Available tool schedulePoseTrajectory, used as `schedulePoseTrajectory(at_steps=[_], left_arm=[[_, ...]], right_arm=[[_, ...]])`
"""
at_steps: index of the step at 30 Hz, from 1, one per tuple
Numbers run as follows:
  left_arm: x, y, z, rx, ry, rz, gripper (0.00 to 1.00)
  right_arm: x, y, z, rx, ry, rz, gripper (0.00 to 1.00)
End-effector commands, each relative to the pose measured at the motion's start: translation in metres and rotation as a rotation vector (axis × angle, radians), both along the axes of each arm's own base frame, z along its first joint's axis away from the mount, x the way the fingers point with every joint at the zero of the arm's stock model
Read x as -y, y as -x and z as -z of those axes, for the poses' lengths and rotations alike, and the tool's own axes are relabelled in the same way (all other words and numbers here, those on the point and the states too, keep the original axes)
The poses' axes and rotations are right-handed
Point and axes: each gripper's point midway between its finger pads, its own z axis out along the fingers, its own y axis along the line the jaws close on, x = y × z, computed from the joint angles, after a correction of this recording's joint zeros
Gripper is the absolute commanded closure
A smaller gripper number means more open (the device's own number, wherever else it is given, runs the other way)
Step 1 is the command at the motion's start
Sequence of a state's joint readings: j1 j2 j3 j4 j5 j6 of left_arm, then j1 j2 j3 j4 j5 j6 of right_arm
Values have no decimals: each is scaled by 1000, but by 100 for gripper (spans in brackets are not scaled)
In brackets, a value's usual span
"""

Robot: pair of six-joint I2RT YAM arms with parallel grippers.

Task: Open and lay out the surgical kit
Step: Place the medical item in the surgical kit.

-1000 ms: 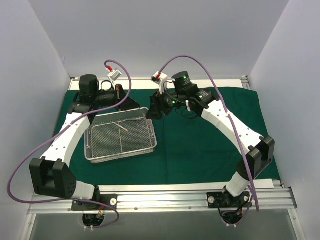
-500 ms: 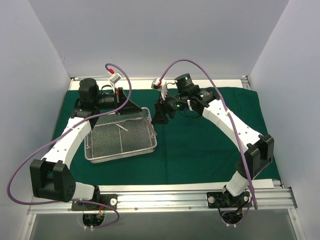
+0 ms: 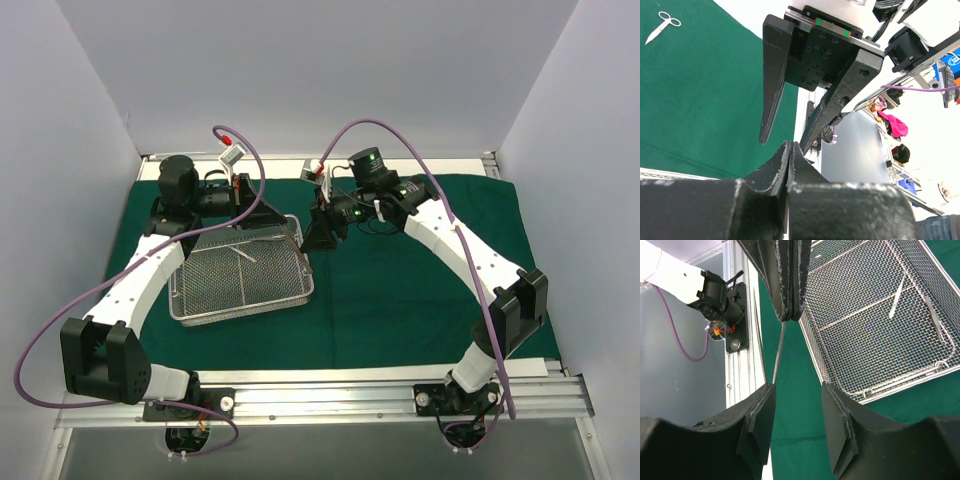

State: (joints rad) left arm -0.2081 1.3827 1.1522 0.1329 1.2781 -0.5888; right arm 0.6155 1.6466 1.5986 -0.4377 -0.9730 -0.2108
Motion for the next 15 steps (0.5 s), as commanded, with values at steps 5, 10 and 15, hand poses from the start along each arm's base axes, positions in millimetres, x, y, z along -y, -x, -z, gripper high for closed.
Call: schedulePoseTrajectory(at_steps=[5, 10, 15], left_arm=[[0, 3, -7, 67, 10, 20, 98], [-9, -15, -2, 120, -68, -123, 98], [-28, -42, 11, 260, -278, -286, 98]], right_arm=[[10, 0, -23, 30, -56, 12, 59], [15, -40, -37, -106, -52, 307, 68], [31, -93, -70, -189, -91, 704, 48]])
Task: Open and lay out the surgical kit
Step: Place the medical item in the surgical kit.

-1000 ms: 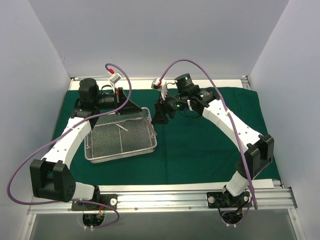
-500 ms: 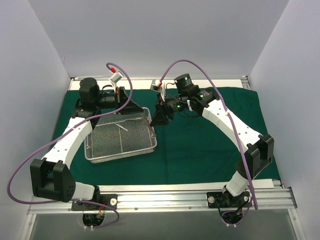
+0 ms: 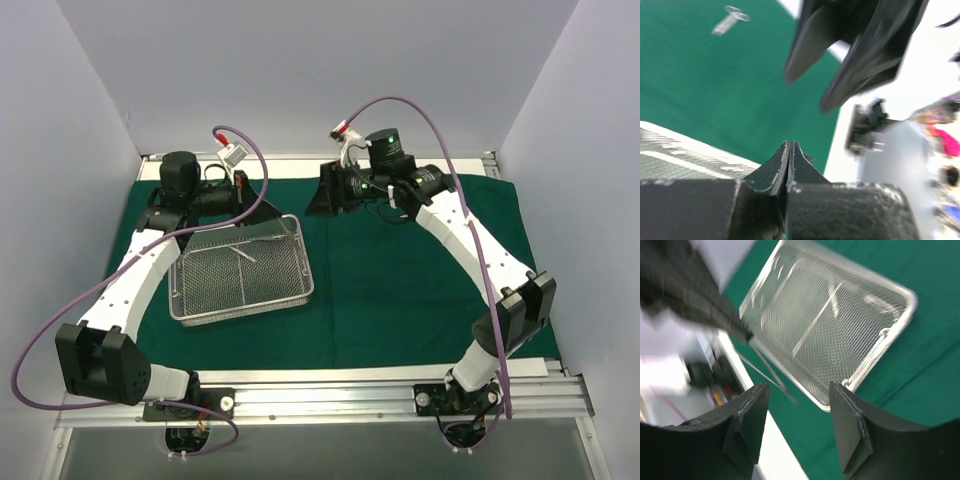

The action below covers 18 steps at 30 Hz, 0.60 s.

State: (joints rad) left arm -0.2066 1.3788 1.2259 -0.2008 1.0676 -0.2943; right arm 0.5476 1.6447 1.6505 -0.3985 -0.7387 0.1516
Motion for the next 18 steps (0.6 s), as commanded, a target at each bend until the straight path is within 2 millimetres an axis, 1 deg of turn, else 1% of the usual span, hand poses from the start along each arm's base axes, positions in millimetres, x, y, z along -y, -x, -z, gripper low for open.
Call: schedulePoseTrajectory(at_steps=[1, 2, 4, 5, 7, 8, 9, 10, 11, 12, 13, 14, 15, 16, 17, 18], left_arm=[[-18, -19, -19, 232, -157, -104, 98], [-21, -26, -19, 249, -183, -139, 98], [-19, -28, -27, 341, -196, -127, 98], [-22, -35, -35, 376, -212, -160, 98], [-22, -40, -43, 446, -239, -192, 98], [-22, -43, -49, 483, -242, -211, 98], [-25, -48, -52, 515, -260, -243, 98], [-23, -46, -58, 547, -259, -254, 98], [-24, -49, -65, 594, -258, -277, 98], [-27, -53, -63, 614, -279, -314, 98], [-24, -49, -72, 657, -268, -320, 98], [-25, -48, -74, 676, -271, -326, 98], [-24, -48, -71, 702, -289, -328, 98], [-27, -48, -74, 723, -299, -348, 98], [-24, -46, -76, 742, -302, -345, 98], [-24, -45, -78, 758, -305, -345, 98]], right_arm=[[12, -46, -59, -96, -132, 407, 49], [19, -60, -51, -177, -107, 501, 49], [20, -65, -39, -351, -108, 586, 50], [11, -62, -27, -538, -130, 610, 50], [1, -59, -31, -681, -193, 634, 50], [-4, -57, -44, -797, -277, 687, 48], [-8, -62, -43, -849, -342, 712, 47], [-9, -61, -46, -916, -386, 740, 43], [-9, -60, -60, -951, -460, 744, 43], [-15, -59, -65, -1077, -522, 781, 43], [-18, -57, -57, -1133, -537, 805, 43], [-20, -57, -67, -1146, -581, 803, 45], [-23, -56, -69, -1200, -598, 825, 45], [-30, -52, -71, -1219, -598, 824, 45], [-33, -51, -71, -1237, -600, 830, 46], [-34, -47, -67, -1261, -582, 854, 46]])
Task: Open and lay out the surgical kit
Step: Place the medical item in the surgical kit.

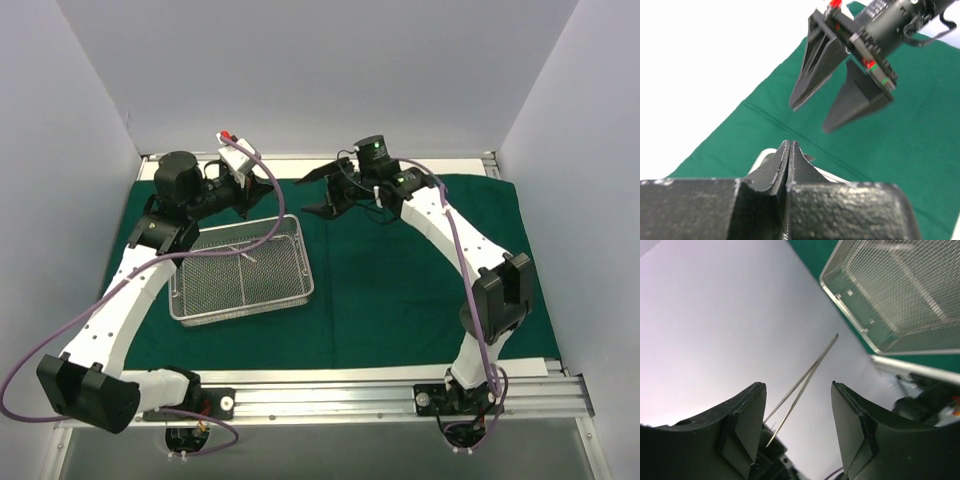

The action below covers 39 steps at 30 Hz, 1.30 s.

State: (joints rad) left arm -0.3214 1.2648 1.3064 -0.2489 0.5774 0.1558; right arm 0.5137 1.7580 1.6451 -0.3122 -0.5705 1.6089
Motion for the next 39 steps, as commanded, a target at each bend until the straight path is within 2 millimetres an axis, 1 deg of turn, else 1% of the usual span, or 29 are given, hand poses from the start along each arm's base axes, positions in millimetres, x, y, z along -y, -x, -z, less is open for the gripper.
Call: schedulePoseTrajectory(at_steps=[1, 4, 7, 8, 9, 13, 18, 23, 27, 29, 32, 37, 38, 39], left_arm=[[-7, -4, -35, 205, -35, -43, 98], [-6, -1, -36, 229, -54, -24, 98], [-2, 4, -34, 247, -78, 4, 98], [-2, 5, -35, 250, -84, 7, 98], [0, 6, -36, 256, -84, 13, 98], [7, 12, -37, 263, -93, 52, 98], [14, 21, -37, 272, -103, 93, 98], [18, 26, -30, 260, -106, 121, 98], [19, 29, -30, 265, -111, 133, 98], [21, 30, -31, 265, -108, 145, 98], [24, 32, -30, 264, -105, 161, 98], [27, 35, -30, 261, -101, 183, 98], [27, 34, -31, 263, -100, 183, 98], [28, 35, -30, 260, -100, 189, 98]], right_arm=[[-12, 11, -67, -50, -185, 103, 46], [-12, 9, -69, -78, -229, 144, 47], [-23, 15, -71, -87, -253, 113, 48], [-27, 17, -67, -98, -237, 104, 48], [-29, 17, -69, -94, -239, 100, 48], [-37, 19, -65, -112, -255, 92, 51], [-38, 19, -57, -125, -249, 90, 56], [-42, 18, -49, -138, -231, 76, 60], [-40, 22, -41, -155, -213, 66, 61], [-43, 27, -38, -163, -209, 50, 61], [-43, 26, -38, -160, -209, 44, 61], [-46, 26, -31, -167, -194, 35, 66], [-47, 26, -32, -164, -199, 32, 67], [-47, 27, -33, -163, -202, 30, 70]])
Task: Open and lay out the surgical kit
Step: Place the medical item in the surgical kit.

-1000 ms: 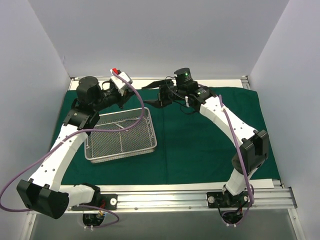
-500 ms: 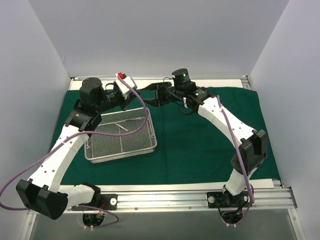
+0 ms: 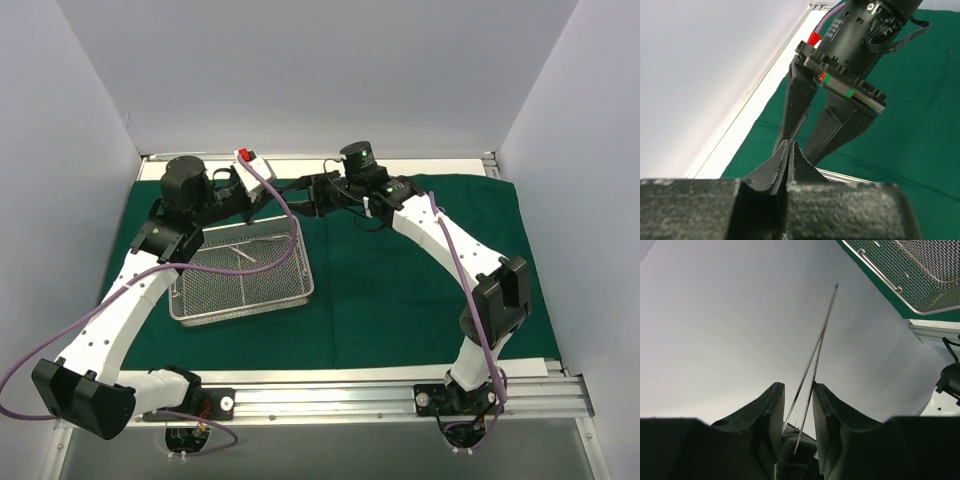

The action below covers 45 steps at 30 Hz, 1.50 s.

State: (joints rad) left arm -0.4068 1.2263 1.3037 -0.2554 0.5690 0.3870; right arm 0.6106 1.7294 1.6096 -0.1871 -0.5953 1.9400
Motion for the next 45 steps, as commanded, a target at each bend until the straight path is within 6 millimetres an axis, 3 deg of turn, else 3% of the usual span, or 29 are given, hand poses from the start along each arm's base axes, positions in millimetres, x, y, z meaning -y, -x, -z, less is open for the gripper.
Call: schedulePoseTrajectory(at_steps=[1, 7, 10, 14, 16, 19, 21, 24, 30, 31, 37, 38, 42, 45], left_arm=[[10, 16, -16, 39, 19, 85, 98], [11, 19, -15, 27, 23, 97, 98], [11, 18, -12, 15, 22, 92, 91], [1, 10, -5, -31, 31, 10, 45], [-5, 7, -4, -39, 45, -25, 6], [-14, 4, -1, -59, 53, -82, 6], [-29, -4, 1, -76, 69, -198, 6], [-58, -22, 13, -158, 101, -437, 6], [-83, -22, 31, -238, 138, -599, 6], [-85, -22, 36, -247, 130, -610, 6], [-87, -21, 79, -354, 4, -617, 6], [-85, -24, 90, -397, -17, -619, 6], [-92, -26, 117, -544, -63, -696, 6], [-91, -27, 119, -583, -20, -716, 6]], right_arm=[[-6, 1, 1, 6, -7, -17, 72], [-5, 3, 2, 3, -9, -18, 91], [-5, 4, 0, 7, -14, -15, 100], [0, 2, 1, 13, -7, -2, 100], [4, 2, 7, 2, 22, 3, 100], [21, -1, 18, -1, 81, 34, 100], [45, -15, 30, 22, 140, 82, 100], [98, -34, 60, 35, 314, 121, 100], [179, -49, 103, 17, 556, 170, 100], [205, -56, 112, 10, 624, 217, 100], [294, -50, 163, -123, 995, 216, 100], [314, -58, 165, -120, 1077, 249, 100], [339, -68, 196, -212, 1185, 259, 100], [346, -75, 212, -256, 1199, 312, 100]])
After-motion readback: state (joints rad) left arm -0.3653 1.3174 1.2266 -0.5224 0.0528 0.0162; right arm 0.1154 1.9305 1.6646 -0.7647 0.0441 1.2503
